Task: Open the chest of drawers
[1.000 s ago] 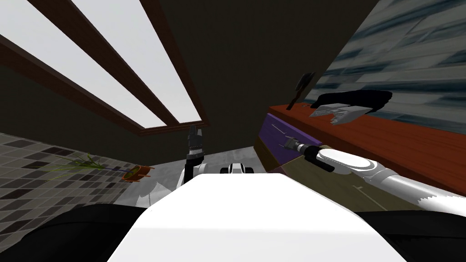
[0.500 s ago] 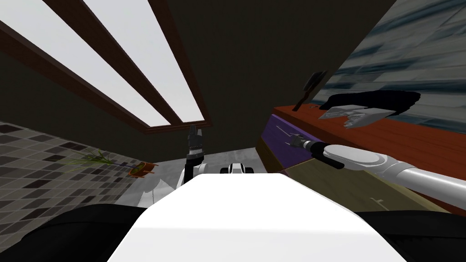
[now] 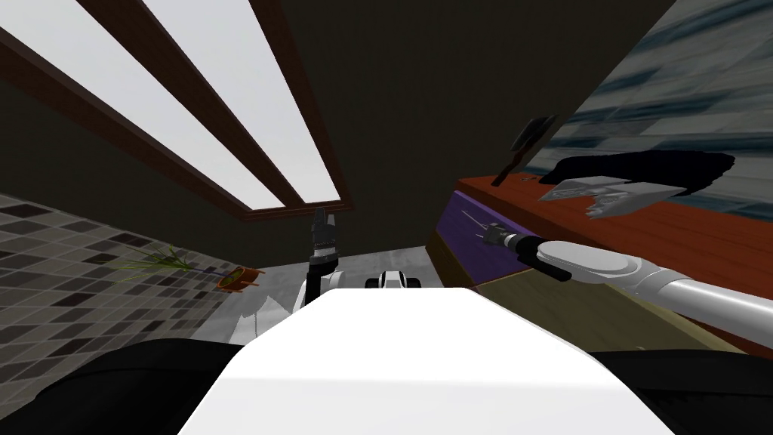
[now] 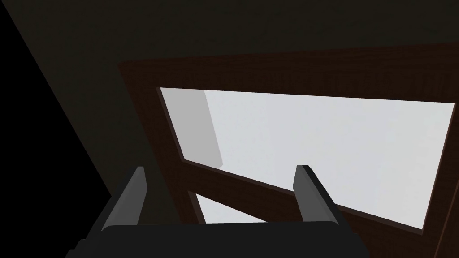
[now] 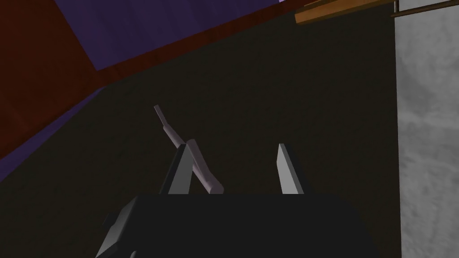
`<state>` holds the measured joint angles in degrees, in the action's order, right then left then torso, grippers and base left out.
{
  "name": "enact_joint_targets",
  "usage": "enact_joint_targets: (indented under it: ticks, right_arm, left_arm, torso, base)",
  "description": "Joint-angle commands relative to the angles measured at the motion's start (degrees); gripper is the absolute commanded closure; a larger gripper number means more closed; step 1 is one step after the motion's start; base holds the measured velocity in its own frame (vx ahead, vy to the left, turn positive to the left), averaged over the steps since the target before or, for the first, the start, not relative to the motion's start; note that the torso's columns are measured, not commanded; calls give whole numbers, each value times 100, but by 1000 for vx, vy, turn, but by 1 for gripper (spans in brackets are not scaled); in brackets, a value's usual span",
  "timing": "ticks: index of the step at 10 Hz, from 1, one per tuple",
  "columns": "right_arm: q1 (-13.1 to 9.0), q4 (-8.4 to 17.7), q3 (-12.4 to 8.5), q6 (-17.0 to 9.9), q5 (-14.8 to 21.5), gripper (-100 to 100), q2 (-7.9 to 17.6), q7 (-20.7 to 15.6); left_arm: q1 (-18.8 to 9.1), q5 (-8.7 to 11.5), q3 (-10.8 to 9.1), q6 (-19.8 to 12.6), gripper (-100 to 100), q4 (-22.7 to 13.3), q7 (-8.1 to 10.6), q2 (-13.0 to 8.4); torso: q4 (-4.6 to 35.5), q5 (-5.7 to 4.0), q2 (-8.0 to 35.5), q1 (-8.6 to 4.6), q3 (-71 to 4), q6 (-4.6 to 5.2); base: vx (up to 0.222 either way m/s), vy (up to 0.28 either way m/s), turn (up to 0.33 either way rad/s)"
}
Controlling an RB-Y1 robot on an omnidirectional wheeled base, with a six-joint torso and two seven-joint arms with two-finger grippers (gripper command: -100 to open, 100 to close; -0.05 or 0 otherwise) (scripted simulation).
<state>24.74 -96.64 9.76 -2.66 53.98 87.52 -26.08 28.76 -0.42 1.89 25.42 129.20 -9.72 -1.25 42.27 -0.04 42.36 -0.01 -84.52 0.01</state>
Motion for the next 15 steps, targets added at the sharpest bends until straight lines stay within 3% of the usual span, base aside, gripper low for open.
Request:
enact_joint_targets:
  ticks: [1, 6, 11, 12, 15]
  right_arm:
    - [22, -49, -15, -16, -11, 100, 49, 20]
    - [82, -140, -38, -100, -29, 100, 118, 56]
    - [76, -204, -31, -197, -47, 100, 179, 74]
    - [66, -236, -77, -126, -122, -100, 344, 156]
    - [27, -309, -254, 59, -300, -100, 786, 356]
  left_arm:
    - [0, 0, 1, 0, 0, 0, 0, 1]
    - [-1, 0, 1, 0, 0, 0, 0, 1]
    - [-1, 0, 2, 0, 0, 0, 0, 2]
    - [-1, 0, 1, 0, 0, 0, 0, 1]
    - [0, 0, 0, 0, 0, 0, 0, 0]
  torso:
    - [3, -5, 9, 20, 7, -8]
    - [27, 13, 33, -31, 14, 9]
    - [27, 14, 53, 21, 30, 10]
    - [34, 22, 46, -13, 22, 16]
    - [3, 2, -6, -9, -5, 0]
  base:
    - [-12, 159, -30]
    - [-28, 176, -7]
    - [-30, 165, -6]
    - [7, 35, -56]
    - [-1, 10, -101]
